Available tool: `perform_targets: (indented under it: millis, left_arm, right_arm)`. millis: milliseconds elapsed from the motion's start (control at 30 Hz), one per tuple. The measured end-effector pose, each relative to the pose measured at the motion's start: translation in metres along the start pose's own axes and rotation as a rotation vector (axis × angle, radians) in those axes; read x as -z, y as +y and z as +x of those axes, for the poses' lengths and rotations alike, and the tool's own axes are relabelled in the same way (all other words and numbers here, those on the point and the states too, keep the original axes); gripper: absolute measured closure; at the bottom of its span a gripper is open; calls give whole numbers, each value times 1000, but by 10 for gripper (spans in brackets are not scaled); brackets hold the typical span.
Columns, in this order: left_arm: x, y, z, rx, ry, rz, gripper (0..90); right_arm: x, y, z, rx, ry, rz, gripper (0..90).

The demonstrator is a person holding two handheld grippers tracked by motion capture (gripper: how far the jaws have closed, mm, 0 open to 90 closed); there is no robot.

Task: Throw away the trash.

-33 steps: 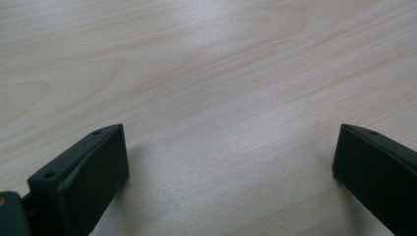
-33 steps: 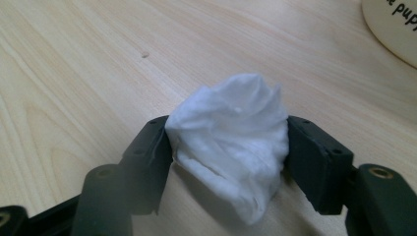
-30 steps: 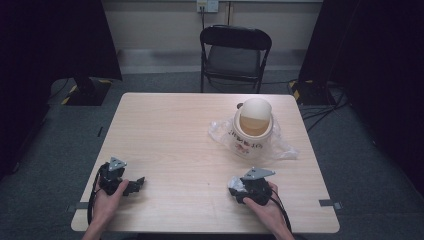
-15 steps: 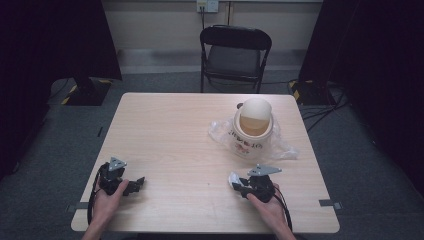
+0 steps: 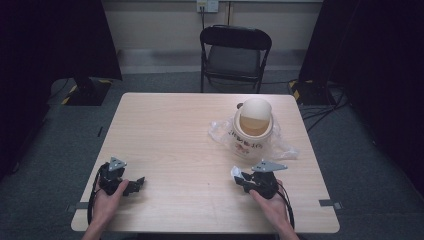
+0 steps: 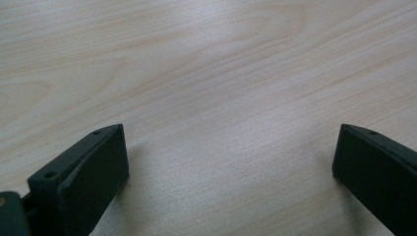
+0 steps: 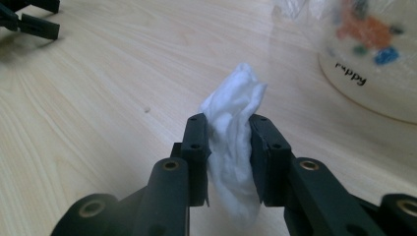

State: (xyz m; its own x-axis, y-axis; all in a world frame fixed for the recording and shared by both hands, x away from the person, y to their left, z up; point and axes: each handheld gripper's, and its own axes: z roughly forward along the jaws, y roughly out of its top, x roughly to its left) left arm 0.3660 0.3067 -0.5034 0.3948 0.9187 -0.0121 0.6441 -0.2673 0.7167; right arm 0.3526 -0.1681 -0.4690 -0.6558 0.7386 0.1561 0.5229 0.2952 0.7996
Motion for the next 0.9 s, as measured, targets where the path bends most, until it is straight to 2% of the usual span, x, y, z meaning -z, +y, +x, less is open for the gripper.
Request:
perform_targets:
  millis: [300, 900]
  left_arm:
    - [0, 0, 0, -7, 3, 5, 0]
    - [0, 0, 0, -6, 1, 3, 0]
  right_arm:
    - [9, 14, -5, -8, 3, -38, 718]
    - [27, 53, -11, 5, -25, -122, 718]
